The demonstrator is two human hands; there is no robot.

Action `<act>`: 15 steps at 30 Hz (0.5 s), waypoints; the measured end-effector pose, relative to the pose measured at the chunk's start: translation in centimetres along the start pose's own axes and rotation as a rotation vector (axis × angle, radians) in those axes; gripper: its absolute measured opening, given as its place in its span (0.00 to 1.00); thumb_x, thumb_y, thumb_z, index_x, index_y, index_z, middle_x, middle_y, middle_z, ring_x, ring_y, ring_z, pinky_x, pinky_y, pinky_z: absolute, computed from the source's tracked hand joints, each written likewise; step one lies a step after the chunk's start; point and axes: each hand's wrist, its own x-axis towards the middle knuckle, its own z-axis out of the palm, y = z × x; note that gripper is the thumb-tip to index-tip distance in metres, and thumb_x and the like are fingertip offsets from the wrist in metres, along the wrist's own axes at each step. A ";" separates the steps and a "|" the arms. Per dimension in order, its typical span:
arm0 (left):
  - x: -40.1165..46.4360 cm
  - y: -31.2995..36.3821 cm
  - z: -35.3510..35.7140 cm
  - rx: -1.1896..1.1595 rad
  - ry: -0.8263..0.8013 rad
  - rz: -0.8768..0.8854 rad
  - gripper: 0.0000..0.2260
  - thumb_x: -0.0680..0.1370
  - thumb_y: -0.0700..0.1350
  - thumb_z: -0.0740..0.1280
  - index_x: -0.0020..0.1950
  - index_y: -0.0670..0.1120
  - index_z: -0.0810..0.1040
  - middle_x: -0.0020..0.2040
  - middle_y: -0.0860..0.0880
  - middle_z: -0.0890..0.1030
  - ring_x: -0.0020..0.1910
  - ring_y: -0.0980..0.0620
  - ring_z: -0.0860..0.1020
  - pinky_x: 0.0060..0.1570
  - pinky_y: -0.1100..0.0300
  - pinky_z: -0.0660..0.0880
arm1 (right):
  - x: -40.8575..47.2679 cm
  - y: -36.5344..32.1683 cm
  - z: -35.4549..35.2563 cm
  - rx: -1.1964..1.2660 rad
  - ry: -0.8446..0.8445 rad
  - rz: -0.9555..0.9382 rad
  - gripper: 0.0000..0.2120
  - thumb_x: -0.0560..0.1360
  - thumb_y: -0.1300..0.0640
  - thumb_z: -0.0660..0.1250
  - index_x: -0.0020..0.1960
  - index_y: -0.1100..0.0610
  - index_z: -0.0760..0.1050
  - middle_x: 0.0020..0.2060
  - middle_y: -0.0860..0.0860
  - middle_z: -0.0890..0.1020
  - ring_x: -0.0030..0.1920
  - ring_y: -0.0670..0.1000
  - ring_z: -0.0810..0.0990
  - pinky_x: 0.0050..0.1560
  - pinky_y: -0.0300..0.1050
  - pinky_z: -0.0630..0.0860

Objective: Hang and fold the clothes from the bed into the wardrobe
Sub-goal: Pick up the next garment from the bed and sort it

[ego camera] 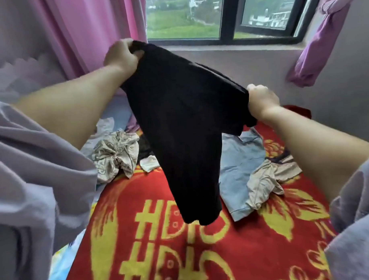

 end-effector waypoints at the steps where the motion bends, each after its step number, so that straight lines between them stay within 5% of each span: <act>1: 0.6 0.3 -1.0 -0.028 0.067 0.028 0.13 0.78 0.48 0.65 0.61 0.48 0.79 0.57 0.50 0.81 0.56 0.51 0.78 0.56 0.61 0.72 | 1.0 -0.3 -1.4 0.013 0.061 -0.016 0.10 0.77 0.66 0.54 0.55 0.65 0.70 0.54 0.66 0.76 0.54 0.67 0.76 0.50 0.55 0.72; 5: -0.5 -0.2 -4.9 -0.201 0.107 0.167 0.12 0.78 0.46 0.66 0.60 0.43 0.78 0.51 0.51 0.79 0.46 0.59 0.77 0.42 0.79 0.67 | 2.0 -0.7 -5.0 0.004 0.132 -0.127 0.09 0.76 0.64 0.56 0.54 0.63 0.70 0.52 0.64 0.76 0.53 0.66 0.77 0.51 0.56 0.72; 7: -3.2 -2.3 -5.3 -0.191 0.025 0.215 0.10 0.78 0.44 0.66 0.58 0.45 0.79 0.48 0.53 0.78 0.45 0.60 0.75 0.42 0.80 0.65 | 0.5 -0.7 -4.3 -0.085 0.109 -0.215 0.09 0.76 0.63 0.57 0.54 0.61 0.71 0.51 0.62 0.78 0.51 0.64 0.78 0.46 0.53 0.72; 11: -10.8 -10.8 -1.1 -0.156 -0.267 0.231 0.04 0.75 0.49 0.64 0.48 0.58 0.74 0.41 0.60 0.79 0.41 0.65 0.75 0.49 0.67 0.70 | -5.9 -0.5 3.3 -0.195 -0.128 -0.422 0.13 0.76 0.61 0.61 0.59 0.56 0.74 0.49 0.57 0.79 0.48 0.61 0.81 0.40 0.51 0.75; 15: -23.1 -21.9 6.3 0.166 -0.559 0.284 0.11 0.73 0.41 0.66 0.53 0.52 0.76 0.46 0.43 0.81 0.45 0.42 0.79 0.45 0.51 0.74 | -15.0 -0.6 15.1 -0.320 -0.518 -0.562 0.19 0.78 0.55 0.61 0.69 0.49 0.68 0.57 0.52 0.76 0.57 0.57 0.77 0.43 0.47 0.72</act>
